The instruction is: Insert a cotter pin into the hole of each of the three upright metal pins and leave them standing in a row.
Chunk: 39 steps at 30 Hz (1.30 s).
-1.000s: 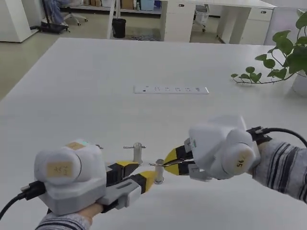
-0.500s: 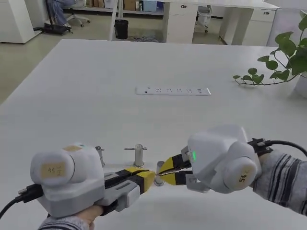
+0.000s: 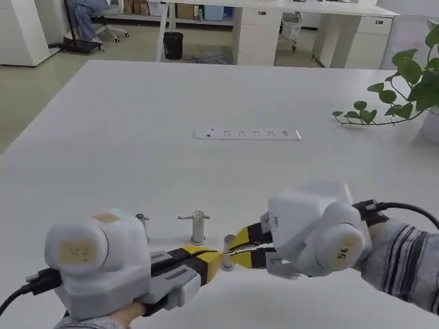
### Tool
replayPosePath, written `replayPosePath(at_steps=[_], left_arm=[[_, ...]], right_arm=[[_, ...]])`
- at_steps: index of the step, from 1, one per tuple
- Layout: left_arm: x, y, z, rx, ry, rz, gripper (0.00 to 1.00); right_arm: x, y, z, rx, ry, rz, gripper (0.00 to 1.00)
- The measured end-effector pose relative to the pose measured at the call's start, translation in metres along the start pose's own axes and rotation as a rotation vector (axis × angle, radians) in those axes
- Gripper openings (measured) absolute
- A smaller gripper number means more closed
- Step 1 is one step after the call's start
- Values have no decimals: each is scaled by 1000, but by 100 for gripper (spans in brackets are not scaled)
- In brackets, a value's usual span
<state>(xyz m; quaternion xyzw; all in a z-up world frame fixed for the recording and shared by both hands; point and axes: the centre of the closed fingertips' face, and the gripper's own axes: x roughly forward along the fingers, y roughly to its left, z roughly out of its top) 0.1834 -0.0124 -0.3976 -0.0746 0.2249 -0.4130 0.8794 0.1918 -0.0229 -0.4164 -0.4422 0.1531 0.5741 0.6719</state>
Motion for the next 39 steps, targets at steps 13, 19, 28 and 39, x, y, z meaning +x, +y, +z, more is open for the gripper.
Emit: replayPosePath(at_steps=[13,19,28,39], left_arm=[[-5,-13,-4,198,39,-96,0],[-6,-12,-7,256,59,-103,0],[0,-1,-10,304,54,-20,16],[12,19,-13,276,30,95,32]], right_arm=[[-1,15,-3,17,3,62,0],[-1,17,-1,-14,10,70,0],[-3,8,-8,-28,34,30,0],[-4,-4,-34,28,90,-9,0]])
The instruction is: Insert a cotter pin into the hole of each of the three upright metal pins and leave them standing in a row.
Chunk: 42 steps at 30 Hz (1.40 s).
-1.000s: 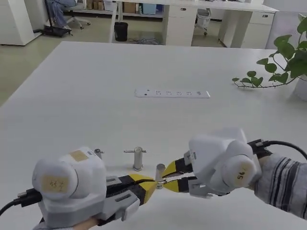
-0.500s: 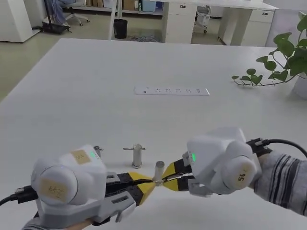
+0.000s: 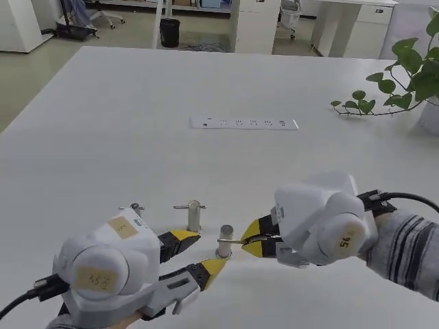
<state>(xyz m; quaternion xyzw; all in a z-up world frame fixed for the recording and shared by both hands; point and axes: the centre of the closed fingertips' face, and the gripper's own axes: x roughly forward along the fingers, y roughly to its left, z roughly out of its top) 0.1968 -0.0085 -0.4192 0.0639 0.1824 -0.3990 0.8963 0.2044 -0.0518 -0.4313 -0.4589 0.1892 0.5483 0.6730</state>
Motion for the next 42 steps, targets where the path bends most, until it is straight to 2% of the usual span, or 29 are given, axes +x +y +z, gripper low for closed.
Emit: replayPosePath(at_steps=[5,12,22,25,28,31,42], left_arm=[[8,6,-5,-54,7,41,33],[18,9,-4,-90,-3,62,32],[34,12,-13,-116,24,90,28],[38,13,-16,-131,30,90,27],[41,13,-18,-110,37,90,27],[45,13,-22,-117,49,92,25],[61,8,-27,-119,68,79,20]], right_arm=[[3,-4,-15,27,38,-10,0],[6,-8,-30,66,81,-10,0],[12,-11,-42,83,119,-5,0],[13,-12,-44,81,128,-2,0],[15,-14,-45,89,127,-4,0],[16,-15,-45,89,127,-4,0],[18,-13,-44,65,137,10,0]])
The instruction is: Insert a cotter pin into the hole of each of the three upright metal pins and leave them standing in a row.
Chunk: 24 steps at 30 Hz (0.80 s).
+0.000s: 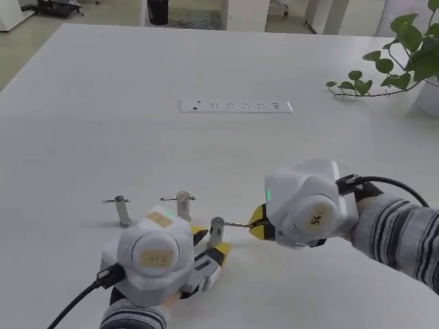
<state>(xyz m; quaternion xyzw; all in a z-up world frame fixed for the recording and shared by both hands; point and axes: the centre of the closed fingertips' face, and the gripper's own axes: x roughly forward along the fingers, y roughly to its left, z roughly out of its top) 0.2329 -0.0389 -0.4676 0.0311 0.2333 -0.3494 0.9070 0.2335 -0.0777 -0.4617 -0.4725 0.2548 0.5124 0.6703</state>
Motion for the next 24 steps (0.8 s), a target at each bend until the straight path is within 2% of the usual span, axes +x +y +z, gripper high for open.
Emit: replayPosePath(at_steps=[13,22,24], left_arm=[[6,4,-4,-24,16,16,12],[7,5,-6,6,19,19,10],[7,5,-6,35,22,19,10]], right_arm=[[-3,-1,4,-12,0,-1,0],[-8,-2,7,-3,-23,12,0],[-9,-2,8,-5,-31,12,0]])
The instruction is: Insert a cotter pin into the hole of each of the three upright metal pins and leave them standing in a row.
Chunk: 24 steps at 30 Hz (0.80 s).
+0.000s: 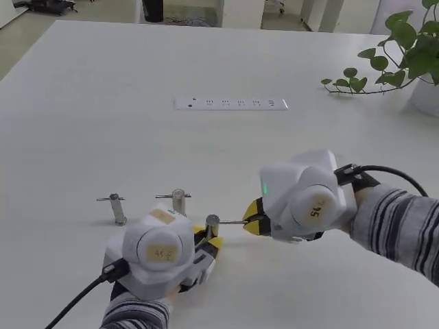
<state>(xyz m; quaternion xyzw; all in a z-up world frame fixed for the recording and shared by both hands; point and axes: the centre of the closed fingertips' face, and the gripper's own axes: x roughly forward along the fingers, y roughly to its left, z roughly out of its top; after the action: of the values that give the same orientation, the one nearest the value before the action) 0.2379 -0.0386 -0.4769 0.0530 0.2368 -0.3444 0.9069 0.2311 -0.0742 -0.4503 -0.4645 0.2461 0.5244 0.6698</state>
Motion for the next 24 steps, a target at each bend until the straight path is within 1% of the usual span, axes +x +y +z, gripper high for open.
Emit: replayPosePath(at_steps=[6,10,13,17,22,24], left_arm=[[0,1,0,-17,0,3,10],[1,1,-1,-42,-3,5,10],[1,1,-1,-41,-2,7,10],[2,1,-1,-54,-4,10,10],[2,1,-1,-75,-6,16,10],[3,0,-1,-71,-7,23,10]], right_arm=[[1,0,4,-20,-1,-3,0],[1,0,10,-31,-13,-1,0],[2,0,13,-30,-17,-2,0],[4,-1,14,-58,-15,-8,0],[4,-3,15,-48,-21,-10,0],[4,-3,15,-48,-21,-13,0]])
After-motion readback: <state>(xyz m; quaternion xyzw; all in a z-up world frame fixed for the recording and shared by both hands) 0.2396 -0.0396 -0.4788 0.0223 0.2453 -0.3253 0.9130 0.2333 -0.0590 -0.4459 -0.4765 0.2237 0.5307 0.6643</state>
